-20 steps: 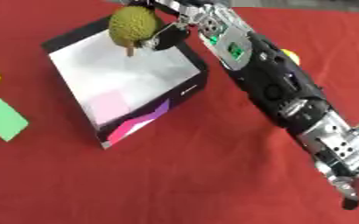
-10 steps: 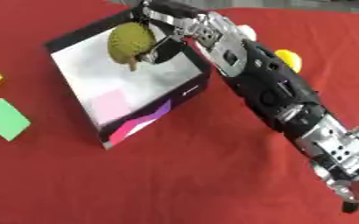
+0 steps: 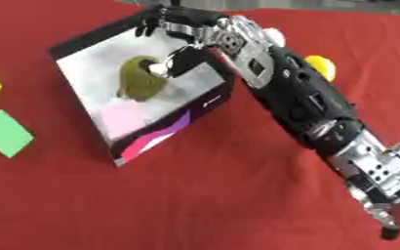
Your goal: Pick up objects on the table and place them in the box.
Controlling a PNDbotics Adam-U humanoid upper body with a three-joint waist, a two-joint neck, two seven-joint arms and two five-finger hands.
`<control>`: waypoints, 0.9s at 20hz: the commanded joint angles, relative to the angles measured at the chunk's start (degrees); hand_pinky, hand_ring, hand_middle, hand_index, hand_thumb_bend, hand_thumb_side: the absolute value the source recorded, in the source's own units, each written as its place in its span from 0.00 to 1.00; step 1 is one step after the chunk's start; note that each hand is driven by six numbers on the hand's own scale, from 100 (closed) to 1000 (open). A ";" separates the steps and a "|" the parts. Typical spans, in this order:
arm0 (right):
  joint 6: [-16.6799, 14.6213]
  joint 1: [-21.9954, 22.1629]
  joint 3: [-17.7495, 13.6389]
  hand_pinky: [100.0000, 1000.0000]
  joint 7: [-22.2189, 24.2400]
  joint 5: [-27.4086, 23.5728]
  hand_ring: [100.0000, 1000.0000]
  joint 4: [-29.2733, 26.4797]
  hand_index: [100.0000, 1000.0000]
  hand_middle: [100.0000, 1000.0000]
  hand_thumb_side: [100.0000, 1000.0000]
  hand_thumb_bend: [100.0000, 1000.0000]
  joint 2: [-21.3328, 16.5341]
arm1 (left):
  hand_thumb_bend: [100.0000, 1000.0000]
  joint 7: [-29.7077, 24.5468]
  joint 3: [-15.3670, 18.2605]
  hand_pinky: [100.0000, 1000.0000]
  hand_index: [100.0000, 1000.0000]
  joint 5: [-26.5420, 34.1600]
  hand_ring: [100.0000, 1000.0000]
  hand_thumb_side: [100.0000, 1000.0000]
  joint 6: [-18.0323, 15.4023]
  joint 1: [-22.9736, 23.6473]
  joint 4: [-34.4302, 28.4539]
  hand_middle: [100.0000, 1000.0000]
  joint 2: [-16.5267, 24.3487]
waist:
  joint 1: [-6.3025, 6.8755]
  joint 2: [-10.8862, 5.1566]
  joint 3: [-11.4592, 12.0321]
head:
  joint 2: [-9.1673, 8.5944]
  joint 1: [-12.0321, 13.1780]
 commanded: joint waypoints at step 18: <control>7.62 11.51 -8.25 0.97 -3.14 -11.56 0.83 -18.21 1.00 0.82 0.24 0.22 -12.28 | 0.00 8.57 3.05 0.68 0.70 -0.95 0.85 0.57 0.06 6.04 -0.97 0.66 4.43 | 1.66 -4.31 -6.40 | 3.01 5.38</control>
